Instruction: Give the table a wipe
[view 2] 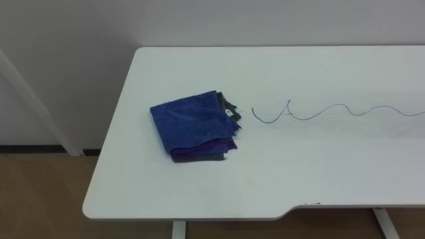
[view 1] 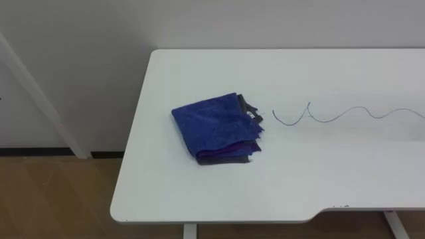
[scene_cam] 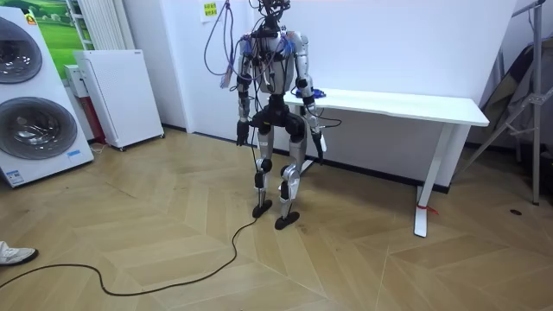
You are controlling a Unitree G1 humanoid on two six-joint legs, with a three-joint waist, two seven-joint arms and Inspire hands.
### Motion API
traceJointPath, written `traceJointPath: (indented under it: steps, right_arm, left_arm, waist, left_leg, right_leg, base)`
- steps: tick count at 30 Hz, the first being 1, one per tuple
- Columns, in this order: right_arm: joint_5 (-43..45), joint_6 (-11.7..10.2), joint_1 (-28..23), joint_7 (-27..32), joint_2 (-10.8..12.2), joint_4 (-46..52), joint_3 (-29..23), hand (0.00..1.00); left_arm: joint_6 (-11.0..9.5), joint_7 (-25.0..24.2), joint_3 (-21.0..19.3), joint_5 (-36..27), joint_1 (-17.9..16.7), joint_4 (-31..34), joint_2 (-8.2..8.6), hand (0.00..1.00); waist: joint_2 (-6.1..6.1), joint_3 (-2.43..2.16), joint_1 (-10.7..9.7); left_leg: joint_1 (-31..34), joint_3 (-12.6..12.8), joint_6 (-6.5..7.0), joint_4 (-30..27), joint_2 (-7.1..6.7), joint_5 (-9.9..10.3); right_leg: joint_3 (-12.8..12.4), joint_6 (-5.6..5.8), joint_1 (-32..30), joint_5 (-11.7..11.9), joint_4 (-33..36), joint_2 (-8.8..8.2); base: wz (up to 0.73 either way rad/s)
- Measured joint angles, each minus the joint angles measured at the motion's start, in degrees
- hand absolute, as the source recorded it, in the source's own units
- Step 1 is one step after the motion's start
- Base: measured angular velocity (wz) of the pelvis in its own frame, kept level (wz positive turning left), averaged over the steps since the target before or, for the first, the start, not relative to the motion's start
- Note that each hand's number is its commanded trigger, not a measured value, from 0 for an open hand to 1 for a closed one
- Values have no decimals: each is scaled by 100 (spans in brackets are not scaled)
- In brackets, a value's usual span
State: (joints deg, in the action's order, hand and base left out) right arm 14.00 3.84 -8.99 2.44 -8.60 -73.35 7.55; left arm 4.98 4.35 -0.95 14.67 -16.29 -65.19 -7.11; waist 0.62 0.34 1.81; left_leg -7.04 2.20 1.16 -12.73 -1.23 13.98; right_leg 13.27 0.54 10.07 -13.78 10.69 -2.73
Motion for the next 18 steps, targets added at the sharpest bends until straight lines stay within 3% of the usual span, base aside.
traceJointPath:
  steps: [18]
  right_arm:
    - [-277, 1, 93, -115, -23, -48, -217, 0]
  left_arm:
    - [7, 51, -116, -1, 158, -8, -16, 0]
  waist:
    - [-45, -8, -4]
  left_leg:
    - [31, -14, 0, -12, -22, 0]
  right_leg:
    - [-67, 17, -18, -11, -3, -7]
  base:
    - [0]
